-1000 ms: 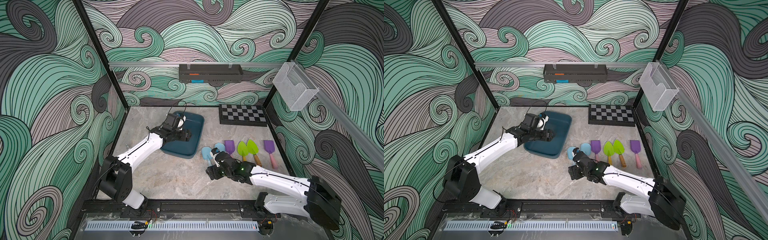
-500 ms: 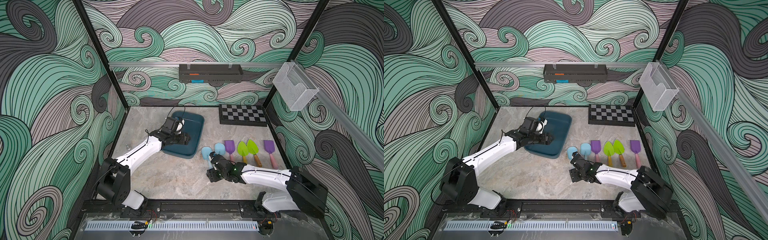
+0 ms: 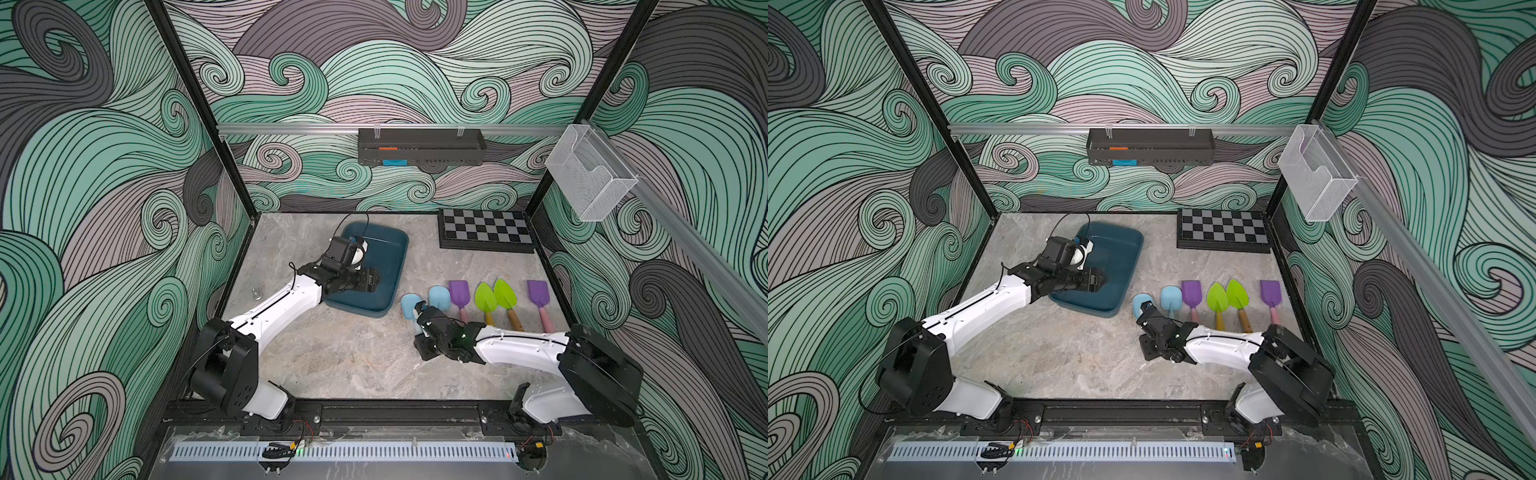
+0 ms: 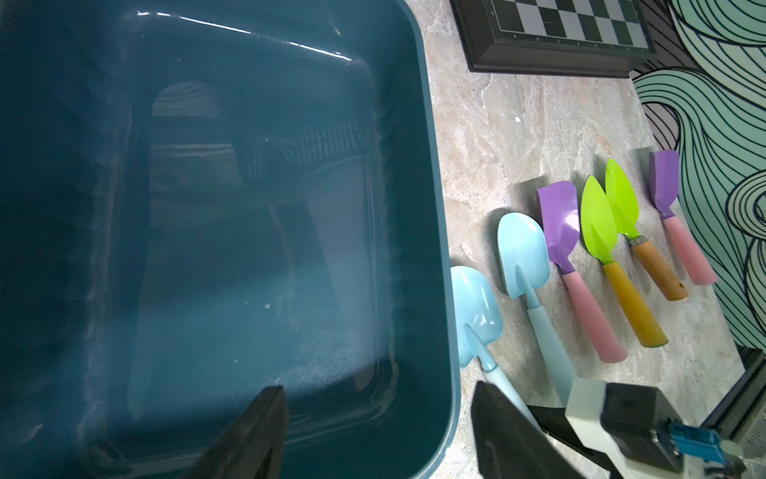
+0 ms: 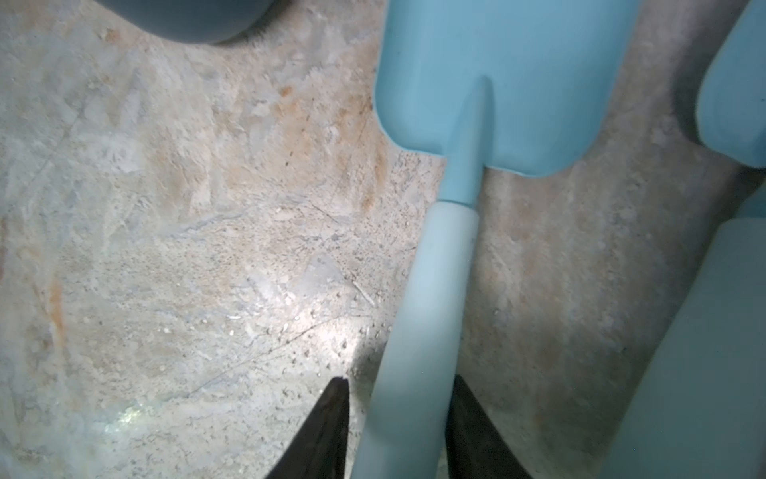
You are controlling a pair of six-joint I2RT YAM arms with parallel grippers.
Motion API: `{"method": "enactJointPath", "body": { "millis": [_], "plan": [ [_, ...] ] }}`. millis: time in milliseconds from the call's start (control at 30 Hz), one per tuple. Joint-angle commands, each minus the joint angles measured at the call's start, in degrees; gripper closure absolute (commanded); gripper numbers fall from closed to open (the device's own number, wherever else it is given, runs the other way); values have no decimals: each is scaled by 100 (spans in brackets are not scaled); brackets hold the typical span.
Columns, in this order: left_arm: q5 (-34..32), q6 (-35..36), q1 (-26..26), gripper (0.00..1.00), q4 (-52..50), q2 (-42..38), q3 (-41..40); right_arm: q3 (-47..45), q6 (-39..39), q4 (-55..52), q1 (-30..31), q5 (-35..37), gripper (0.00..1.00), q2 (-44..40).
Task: Put the shovel into the storage box
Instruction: Pick up the shovel from the center of the board.
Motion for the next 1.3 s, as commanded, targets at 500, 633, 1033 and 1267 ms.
{"method": "enactJointPath", "body": {
  "millis": [500,633,1033,1267],
  "plan": [
    [1250,-492,-36,28,645,-881,-576,571,-380,-822,35,384,100,-883],
    [1360,-574,-48,31,808,-934,-691,813,-503,-953,35,452,100,-1103],
    [1314,-645,-66,30,910,-871,-714,777,-526,-1389,-19,614,100,-1097],
    [1279,-600,-67,30,889,-780,-696,524,-398,-1389,-23,659,100,-1186]
  ]
}}
